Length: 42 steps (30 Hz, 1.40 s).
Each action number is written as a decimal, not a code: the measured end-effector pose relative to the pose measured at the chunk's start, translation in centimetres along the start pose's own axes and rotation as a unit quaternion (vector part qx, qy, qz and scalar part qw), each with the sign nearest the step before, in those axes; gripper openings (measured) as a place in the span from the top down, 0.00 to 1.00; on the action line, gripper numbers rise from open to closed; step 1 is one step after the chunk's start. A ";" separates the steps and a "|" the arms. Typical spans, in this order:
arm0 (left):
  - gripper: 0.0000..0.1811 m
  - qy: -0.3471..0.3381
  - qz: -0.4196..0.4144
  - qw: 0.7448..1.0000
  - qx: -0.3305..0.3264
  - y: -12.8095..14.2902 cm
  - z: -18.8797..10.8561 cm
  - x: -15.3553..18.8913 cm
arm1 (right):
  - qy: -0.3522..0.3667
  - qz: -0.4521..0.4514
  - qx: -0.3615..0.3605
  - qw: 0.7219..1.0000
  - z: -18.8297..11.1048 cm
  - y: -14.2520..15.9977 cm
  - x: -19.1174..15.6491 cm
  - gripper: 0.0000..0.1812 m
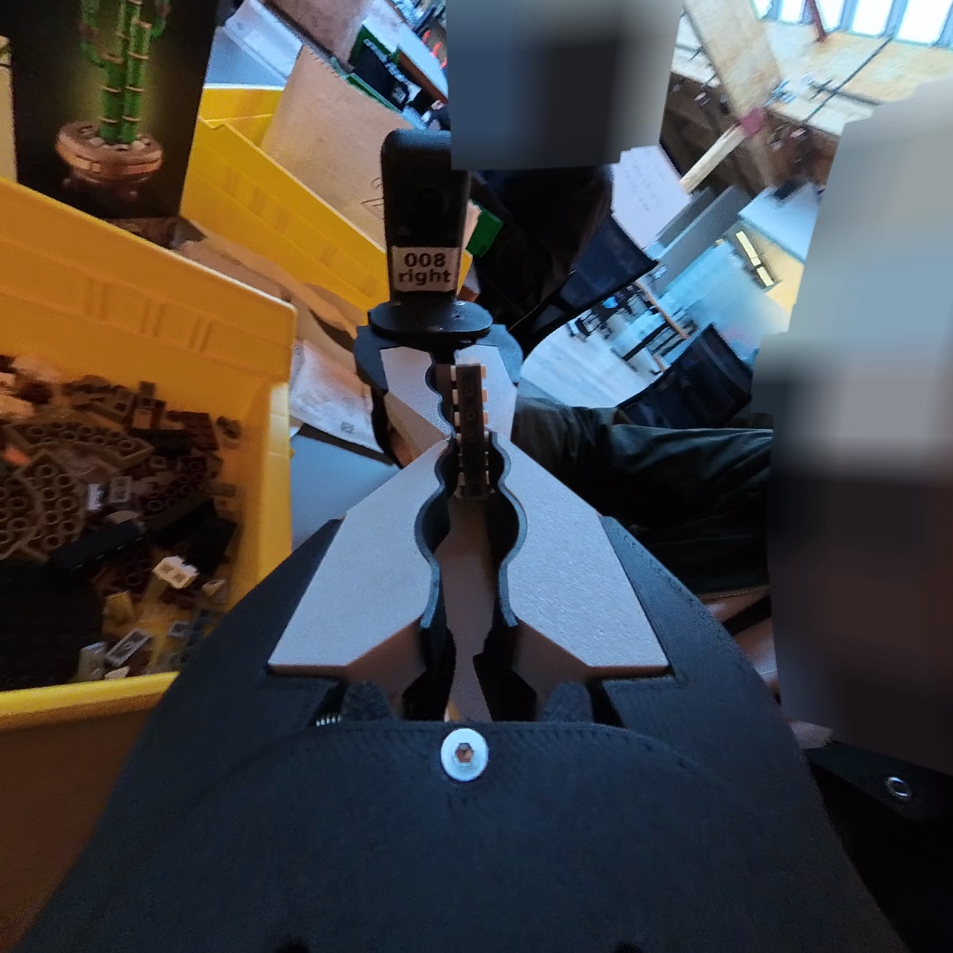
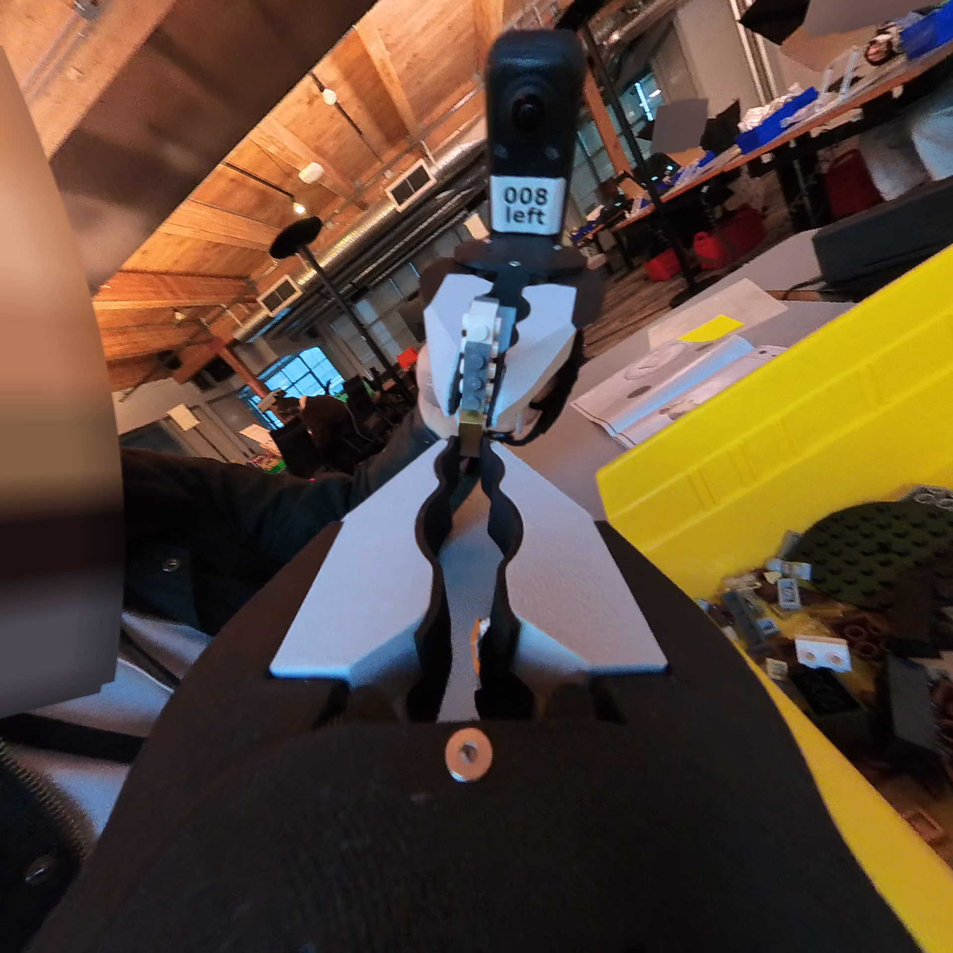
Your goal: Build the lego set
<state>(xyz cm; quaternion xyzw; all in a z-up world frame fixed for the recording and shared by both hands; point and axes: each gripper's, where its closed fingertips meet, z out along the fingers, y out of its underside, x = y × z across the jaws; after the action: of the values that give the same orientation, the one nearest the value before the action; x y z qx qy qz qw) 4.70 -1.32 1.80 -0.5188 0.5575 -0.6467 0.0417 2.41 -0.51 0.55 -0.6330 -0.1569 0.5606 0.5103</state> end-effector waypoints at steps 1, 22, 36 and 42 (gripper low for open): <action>0.95 0.014 -0.007 1.000 0.005 -0.1 0.0 0.3 | -0.008 0.002 0.003 1.000 0.0 -0.1 -0.3 0.98; 0.95 0.085 0.013 0.993 0.083 -3.7 -4.7 5.0 | -0.226 -0.047 0.087 0.969 -2.4 -2.8 -7.5 0.96; 0.95 -0.016 -0.054 0.997 0.052 -2.4 -4.8 0.6 | 0.300 -0.118 0.105 0.941 -6.8 -5.1 7.5 0.78; 0.95 -0.019 -0.059 0.998 0.024 -1.3 -2.9 -0.3 | 0.158 -0.093 0.109 0.977 -3.2 -4.1 3.6 0.83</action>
<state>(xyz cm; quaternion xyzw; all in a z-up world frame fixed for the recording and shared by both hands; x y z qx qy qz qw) 3.47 1.31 3.02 -0.5617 0.5093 -0.6514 0.0269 7.89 2.51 1.44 -0.6364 -0.0704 0.4178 0.6445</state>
